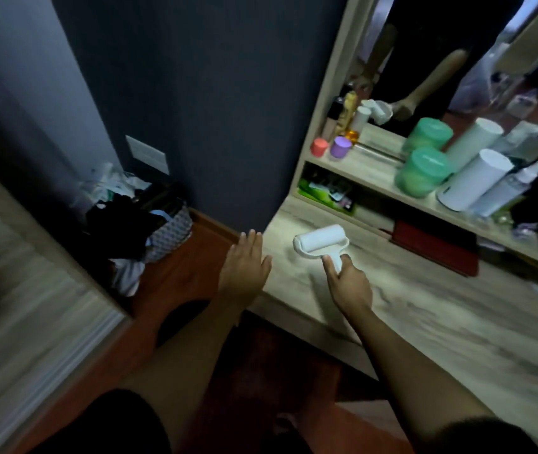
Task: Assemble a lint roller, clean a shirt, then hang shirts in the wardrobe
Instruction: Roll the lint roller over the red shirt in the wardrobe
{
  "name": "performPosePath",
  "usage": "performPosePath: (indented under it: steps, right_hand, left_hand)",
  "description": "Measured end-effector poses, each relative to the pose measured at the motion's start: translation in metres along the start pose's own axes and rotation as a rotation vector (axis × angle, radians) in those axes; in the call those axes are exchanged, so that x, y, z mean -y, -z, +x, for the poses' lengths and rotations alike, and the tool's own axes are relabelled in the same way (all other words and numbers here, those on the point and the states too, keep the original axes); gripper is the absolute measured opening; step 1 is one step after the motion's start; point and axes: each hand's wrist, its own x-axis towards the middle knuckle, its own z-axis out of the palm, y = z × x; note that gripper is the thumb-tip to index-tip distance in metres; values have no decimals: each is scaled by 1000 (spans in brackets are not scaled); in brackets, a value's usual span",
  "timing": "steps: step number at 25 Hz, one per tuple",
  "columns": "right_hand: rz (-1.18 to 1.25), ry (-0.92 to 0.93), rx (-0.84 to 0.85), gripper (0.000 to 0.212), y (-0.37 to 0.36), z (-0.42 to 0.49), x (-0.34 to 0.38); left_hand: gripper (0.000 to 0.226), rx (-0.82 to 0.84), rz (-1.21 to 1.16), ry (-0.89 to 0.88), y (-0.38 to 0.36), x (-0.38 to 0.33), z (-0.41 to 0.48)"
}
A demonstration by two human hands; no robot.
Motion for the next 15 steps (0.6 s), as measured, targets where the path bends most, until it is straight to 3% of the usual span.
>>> performPosePath:
  steps: [6,15]
  right_hand:
    - [-64,58,92,47,26,79,-95]
    - [46,158,170,63,18,117,-147]
  left_hand:
    - [55,176,-1,86,-84,-82,60]
    - [58,182,100,159,-141,-120,89]
